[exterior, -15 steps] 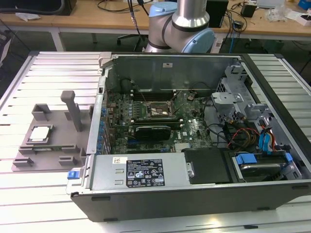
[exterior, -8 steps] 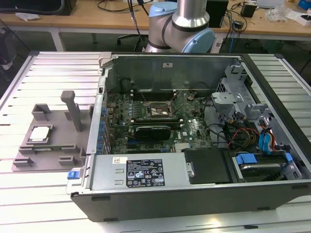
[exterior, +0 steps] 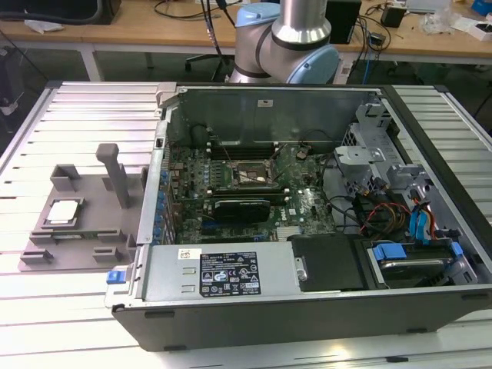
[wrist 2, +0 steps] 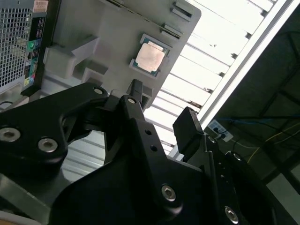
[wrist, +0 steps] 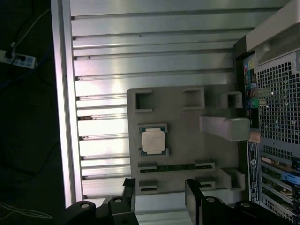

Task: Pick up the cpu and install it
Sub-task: 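Pick up the cpu and move it towards the insertion slot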

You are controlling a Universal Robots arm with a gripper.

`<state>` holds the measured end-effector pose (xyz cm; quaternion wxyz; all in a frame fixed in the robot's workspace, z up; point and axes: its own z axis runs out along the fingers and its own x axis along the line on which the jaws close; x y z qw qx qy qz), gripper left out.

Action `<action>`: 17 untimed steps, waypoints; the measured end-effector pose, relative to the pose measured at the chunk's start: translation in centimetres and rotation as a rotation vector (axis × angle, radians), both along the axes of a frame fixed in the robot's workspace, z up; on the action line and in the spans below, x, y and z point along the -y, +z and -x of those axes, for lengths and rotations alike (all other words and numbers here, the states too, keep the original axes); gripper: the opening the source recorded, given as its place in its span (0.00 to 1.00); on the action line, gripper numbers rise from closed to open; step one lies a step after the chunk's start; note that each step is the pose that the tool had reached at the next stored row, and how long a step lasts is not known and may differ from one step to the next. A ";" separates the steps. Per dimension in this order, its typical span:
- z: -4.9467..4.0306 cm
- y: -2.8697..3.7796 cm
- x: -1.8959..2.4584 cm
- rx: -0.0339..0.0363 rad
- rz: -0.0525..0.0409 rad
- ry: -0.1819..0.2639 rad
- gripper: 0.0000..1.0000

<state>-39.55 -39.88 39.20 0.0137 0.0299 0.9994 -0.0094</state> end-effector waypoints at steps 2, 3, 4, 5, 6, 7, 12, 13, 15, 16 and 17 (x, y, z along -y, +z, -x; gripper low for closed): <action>0.00 -0.04 -0.01 -0.0002 0.0003 0.000 0.54; 0.00 -0.08 -0.01 -0.0002 0.0002 0.000 0.54; 0.00 -0.11 -0.01 -0.0002 0.0002 0.000 0.54; 0.00 -0.16 -0.01 -0.0001 0.0002 0.000 0.54; 0.00 -0.25 -0.01 -0.0001 0.0001 0.000 0.54; 0.00 -0.31 -0.01 -0.0001 0.0002 0.000 0.54; 0.00 -0.52 -0.01 -0.0001 0.0002 0.000 0.54; 0.00 -0.56 -0.01 0.0000 0.0001 0.000 0.54; 0.00 -0.66 -0.01 -0.0001 0.0005 0.000 0.54; 0.00 -0.69 -0.01 -0.0001 0.0005 0.000 0.54; 0.01 -0.72 -0.01 -0.0002 0.0006 0.000 0.54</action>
